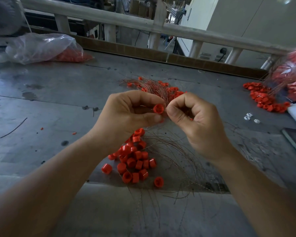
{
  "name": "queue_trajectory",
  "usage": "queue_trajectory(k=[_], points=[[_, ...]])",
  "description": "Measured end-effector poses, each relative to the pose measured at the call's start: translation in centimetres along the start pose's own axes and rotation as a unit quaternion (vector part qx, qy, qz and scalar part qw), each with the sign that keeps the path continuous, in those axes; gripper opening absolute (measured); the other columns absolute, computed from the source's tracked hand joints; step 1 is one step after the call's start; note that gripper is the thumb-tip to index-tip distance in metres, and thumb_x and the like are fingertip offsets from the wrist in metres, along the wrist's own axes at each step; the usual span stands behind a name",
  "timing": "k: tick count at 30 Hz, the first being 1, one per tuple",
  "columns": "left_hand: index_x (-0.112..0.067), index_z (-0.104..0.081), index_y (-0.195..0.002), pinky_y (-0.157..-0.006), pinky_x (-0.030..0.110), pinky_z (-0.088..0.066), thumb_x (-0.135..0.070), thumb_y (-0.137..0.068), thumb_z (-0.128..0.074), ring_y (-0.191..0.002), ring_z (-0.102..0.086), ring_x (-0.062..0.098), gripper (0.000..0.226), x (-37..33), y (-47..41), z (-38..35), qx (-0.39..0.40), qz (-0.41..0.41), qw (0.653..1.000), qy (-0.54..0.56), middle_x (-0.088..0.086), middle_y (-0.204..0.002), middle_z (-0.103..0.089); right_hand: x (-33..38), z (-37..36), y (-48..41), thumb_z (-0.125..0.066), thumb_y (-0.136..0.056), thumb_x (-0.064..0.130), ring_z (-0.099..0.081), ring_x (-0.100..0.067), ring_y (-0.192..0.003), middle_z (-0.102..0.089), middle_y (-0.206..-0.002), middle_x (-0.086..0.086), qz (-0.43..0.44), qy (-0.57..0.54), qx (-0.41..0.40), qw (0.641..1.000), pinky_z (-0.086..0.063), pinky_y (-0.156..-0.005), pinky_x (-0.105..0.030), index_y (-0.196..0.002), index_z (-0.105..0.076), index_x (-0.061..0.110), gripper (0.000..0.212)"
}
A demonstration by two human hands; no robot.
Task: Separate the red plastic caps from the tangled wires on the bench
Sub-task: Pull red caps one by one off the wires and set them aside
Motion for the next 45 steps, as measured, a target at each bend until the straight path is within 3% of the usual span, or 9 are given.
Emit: queue_trajectory(k=[20,30,35,45], points=[[-0.016,-0.067,-0.088,-0.067,0.016,-0.053,-0.011,-0.062,-0.066,-0.074,-0.069,0.009,0.027,0.21,0.00,0.24,0.005,-0.010,1.000,-0.026,-0.005,-0.079,-0.073,-0.19,0.32,-0.17,-0.055,-0.083,0.019,-0.051,0.003,-0.066,-0.052,-0.070,0.015,0.011,0.035,0.009,0.999,-0.038,-0.062,-0.008,-0.073,-0.053,0.030,0.015],[-0.015,-0.069,-0.097,-0.073,0.020,-0.053,-0.006,-0.070,-0.063,-0.083,-0.069,0.015,0.030,0.63,-0.11,0.36,0.055,0.021,0.995,0.081,0.002,-0.087,-0.073,-0.43,0.48,-0.13,-0.056,-0.082,0.022,-0.049,0.004,-0.060,-0.052,-0.065,0.015,-0.017,0.029,0.006,0.999,-0.036,-0.056,-0.008,-0.071,-0.056,0.028,0.012],[-0.015,-0.066,-0.101,-0.074,0.019,-0.053,0.000,-0.072,-0.055,-0.084,-0.069,0.014,0.034,0.69,-0.12,0.36,0.071,0.035,0.992,0.102,0.003,-0.087,-0.073,-0.46,0.69,-0.16,-0.056,-0.082,0.022,-0.050,0.002,-0.060,-0.055,-0.066,0.013,-0.030,0.019,-0.001,0.999,-0.038,-0.058,-0.009,-0.071,-0.057,0.027,0.012],[-0.014,-0.066,-0.100,-0.072,0.018,-0.053,-0.004,-0.072,-0.061,-0.082,-0.069,0.013,0.030,0.42,0.00,0.43,0.071,0.041,0.991,0.110,0.004,-0.086,-0.073,-0.37,0.69,-0.09,-0.058,-0.086,0.014,-0.049,0.001,-0.059,-0.054,-0.065,0.013,-0.029,0.028,0.004,0.999,-0.038,-0.056,-0.009,-0.072,-0.057,0.025,0.018]])
Point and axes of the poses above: each hand's wrist, its own y-axis away from the middle knuckle, its own z-axis out of the back of the hand, x = y × z, the point moved 2 cm from there along -y, towards the middle knuckle
